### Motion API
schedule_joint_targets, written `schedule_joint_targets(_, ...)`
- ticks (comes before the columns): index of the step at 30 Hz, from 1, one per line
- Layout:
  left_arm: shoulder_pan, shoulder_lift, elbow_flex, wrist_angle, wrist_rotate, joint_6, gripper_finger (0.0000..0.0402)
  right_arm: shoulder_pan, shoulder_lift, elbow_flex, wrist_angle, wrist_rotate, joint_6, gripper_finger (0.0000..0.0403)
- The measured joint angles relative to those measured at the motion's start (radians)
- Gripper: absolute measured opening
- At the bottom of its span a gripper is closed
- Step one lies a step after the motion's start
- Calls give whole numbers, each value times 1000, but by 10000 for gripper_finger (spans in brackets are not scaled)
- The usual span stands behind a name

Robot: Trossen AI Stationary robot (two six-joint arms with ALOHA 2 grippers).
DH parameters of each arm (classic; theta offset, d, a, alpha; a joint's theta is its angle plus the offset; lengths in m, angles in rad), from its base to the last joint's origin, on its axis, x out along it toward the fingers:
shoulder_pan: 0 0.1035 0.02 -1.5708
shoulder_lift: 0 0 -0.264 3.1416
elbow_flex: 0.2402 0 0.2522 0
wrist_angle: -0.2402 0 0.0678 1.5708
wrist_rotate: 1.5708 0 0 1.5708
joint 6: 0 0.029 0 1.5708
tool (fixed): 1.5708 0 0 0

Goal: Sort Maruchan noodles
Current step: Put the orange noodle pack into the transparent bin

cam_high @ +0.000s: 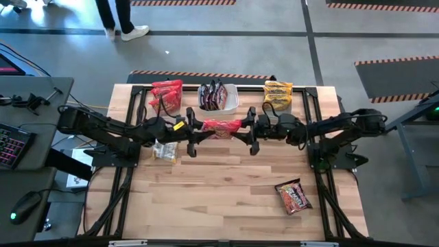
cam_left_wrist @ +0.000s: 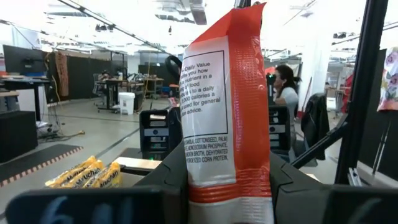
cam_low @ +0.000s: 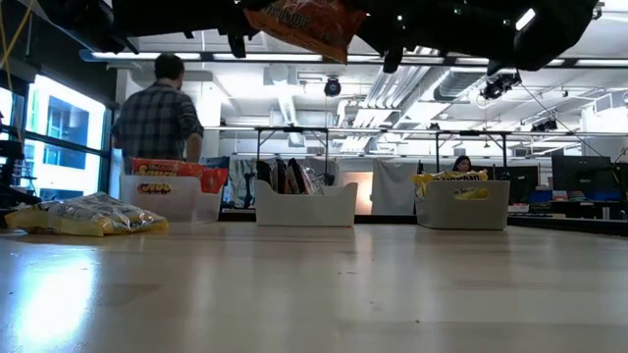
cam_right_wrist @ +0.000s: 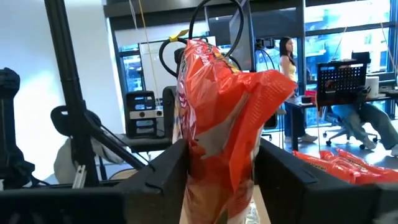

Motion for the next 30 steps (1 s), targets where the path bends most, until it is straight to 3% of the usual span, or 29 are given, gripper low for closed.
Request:
schedule_joint_targets(9,1,-2,0,6,-11,4,82,-12,-2,19,-21,-11,-22,125)
schedule_joint_targets(21,1,2,0,-79,-34,-2,159,-37,2,21,-51,-23,-35,122)
schedule_joint_targets(30,1,2,1,-181,-68,-3,178,-45,2,22,-126,-19,-70,122)
